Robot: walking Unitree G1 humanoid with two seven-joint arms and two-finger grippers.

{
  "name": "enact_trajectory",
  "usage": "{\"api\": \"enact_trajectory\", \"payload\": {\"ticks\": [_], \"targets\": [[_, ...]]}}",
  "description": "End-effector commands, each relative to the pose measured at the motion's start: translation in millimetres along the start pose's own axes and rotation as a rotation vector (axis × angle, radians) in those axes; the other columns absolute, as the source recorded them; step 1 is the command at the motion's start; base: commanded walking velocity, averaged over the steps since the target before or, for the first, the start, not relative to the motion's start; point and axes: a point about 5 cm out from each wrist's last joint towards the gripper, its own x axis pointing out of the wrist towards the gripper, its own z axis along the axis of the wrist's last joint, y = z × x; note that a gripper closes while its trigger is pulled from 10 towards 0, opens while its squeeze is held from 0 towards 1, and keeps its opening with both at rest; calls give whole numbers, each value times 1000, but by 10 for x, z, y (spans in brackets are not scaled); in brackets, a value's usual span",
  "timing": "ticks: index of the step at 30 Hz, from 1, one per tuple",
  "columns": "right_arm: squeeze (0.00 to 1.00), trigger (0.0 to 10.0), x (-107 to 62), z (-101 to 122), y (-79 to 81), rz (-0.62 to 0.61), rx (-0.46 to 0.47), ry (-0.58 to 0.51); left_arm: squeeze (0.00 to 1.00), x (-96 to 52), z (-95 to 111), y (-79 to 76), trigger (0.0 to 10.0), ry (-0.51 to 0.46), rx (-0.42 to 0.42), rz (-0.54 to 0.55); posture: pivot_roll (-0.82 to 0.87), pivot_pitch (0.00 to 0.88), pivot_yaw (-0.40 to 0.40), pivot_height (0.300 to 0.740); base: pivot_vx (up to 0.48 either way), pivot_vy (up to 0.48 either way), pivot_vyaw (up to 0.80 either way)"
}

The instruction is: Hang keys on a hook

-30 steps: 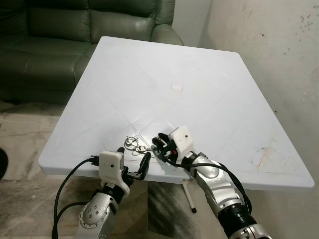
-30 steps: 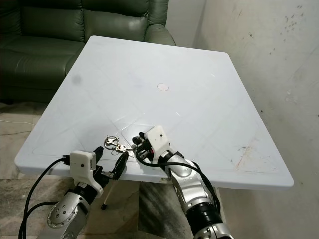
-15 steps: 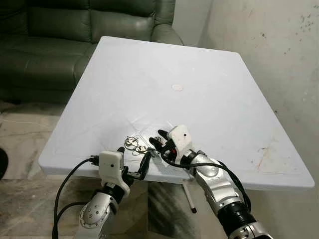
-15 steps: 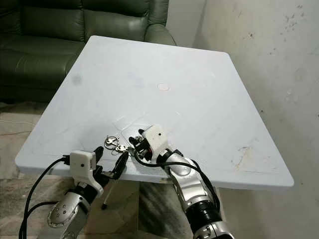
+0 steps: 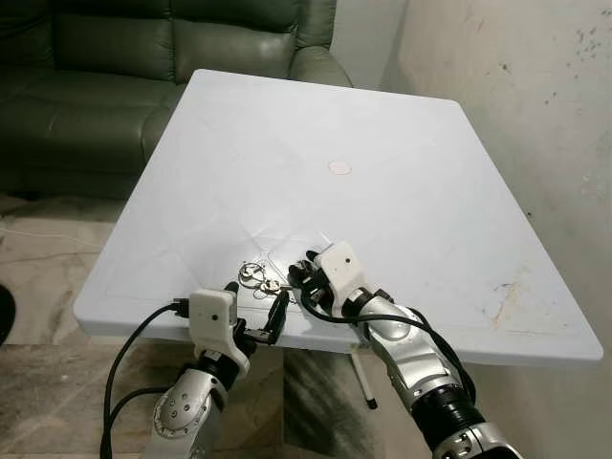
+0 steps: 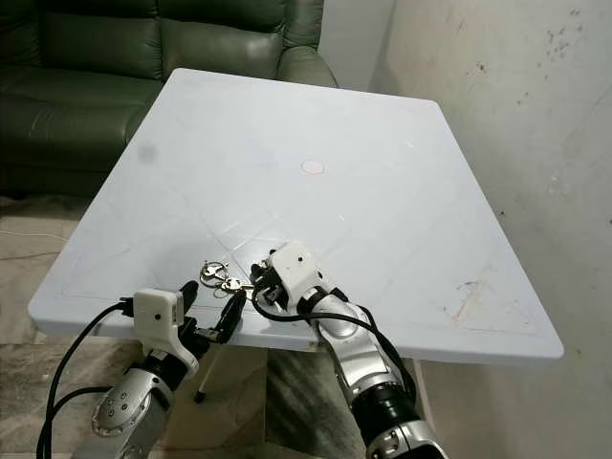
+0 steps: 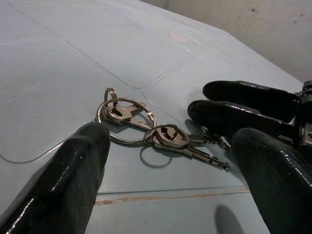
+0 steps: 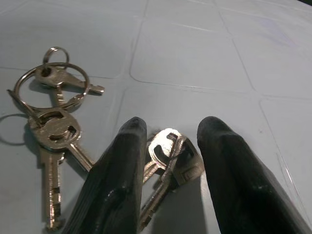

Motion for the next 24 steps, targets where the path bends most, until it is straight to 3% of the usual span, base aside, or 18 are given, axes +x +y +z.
{"api": "enact_trajectory", "payload": {"ticks": [1, 7, 8, 9, 11, 12, 13, 14, 15, 16, 17, 18, 19, 20, 21, 22, 23, 24], "targets": [[0, 10000, -3, -27, -10, 6, -6, 17, 0, 8, -8, -21, 10000, 12, -9, -6, 116, 126, -141, 740, 0, 0, 0], [0, 10000, -9, -39, -14, 10, -1, 14, 0, 11, -4, -18, 10000, 10, -10, -3, 116, 126, -141, 740, 0, 0, 0], [0, 8157, -11, -33, -14, 10, 3, 7, 0, 10, -3, -18, 10000, 10, -11, -3, 116, 126, -140, 740, 0, 0, 0], [0, 4902, -10, -26, -22, -2, -10, 7, 0, 12, -1, -17, 10000, 10, -12, -3, 116, 126, -140, 740, 0, 0, 0], [0, 4902, -6, -28, -23, -6, -16, 13, 0, 12, -1, -17, 10000, 10, -13, -3, 115, 125, -139, 740, 0, 0, 0], [0, 1569, -9, -8, -24, -16, -25, -4, 0, 12, -1, -19, 10000, 11, -14, -4, 115, 125, -139, 740, 0, 0, 0], [0, 2824, -7, -3, -22, -21, -20, -9, 0, 12, -1, -18, 10000, 11, -14, -5, 115, 124, -139, 740, 0, 0, 0], [0, 1098, -7, 4, -21, -20, -18, -18, 0, 12, 0, -18, 10000, 11, -14, -5, 115, 124, -139, 740, 0, 0, 0], [0, 1608, -7, 15, -23, -21, -23, -29, 0, 12, 0, -18, 10000, 11, -15, -6, 115, 124, -139, 740, 0, 0, 0], [0, 2941, -6, 15, -26, -24, -26, -27, 0, 12, 0, -19, 10000, 11, -15, -6, 115, 124, -139, 740, 0, 0, 0], [0, 2941, -5, 13, -28, -26, -28, -24, 0, 12, 0, -19, 10000, 11, -15, -6, 115, 124, -139, 740, 0, 0, 0], [0, 0, -8, 19, -30, -30, -15, -33, 0, 12, 1, -19, 10000, 11, -15, -6, 115, 124, -139, 740, 0, 0, 0], [0, 0, -12, 41, -25, -22, -9, -56, 0, 12, 1, -20, 10000, 11, -15, -6, 115, 124, -139, 740, 0, 0, 0], [0, 1961, -3, 32, -20, -20, -3, -43, 0, 11, -1, -18, 10000, 12, -15, -5, 116, 124, -141, 740, 0, 0, 0], [0, 0, 1, 31, -17, -17, 0, -41, 0, 10, -1, -18, 10000, 12, -15, -5, 117, 124, -141, 740, 0, 0, 0], [0, 0, 5, 29, -15, -16, 5, -40, 0, 8, -2, -18, 10000, 12, -16, -5, 117, 124, -141, 740, 0, 0, 0], [0, 4157, 4, 36, -11, -13, 2, -45, 0, 8, -2, -20, 10000, 11, -16, -5, 118, 124, -142, 740, 0, 0, 0], [0, 4157, 4, 39, -8, -10, 0, -47, 0, 8, -2, -20, 10000, 11, -16, -6, 119, 123, -142, 740, 0, 0, 0]]}}
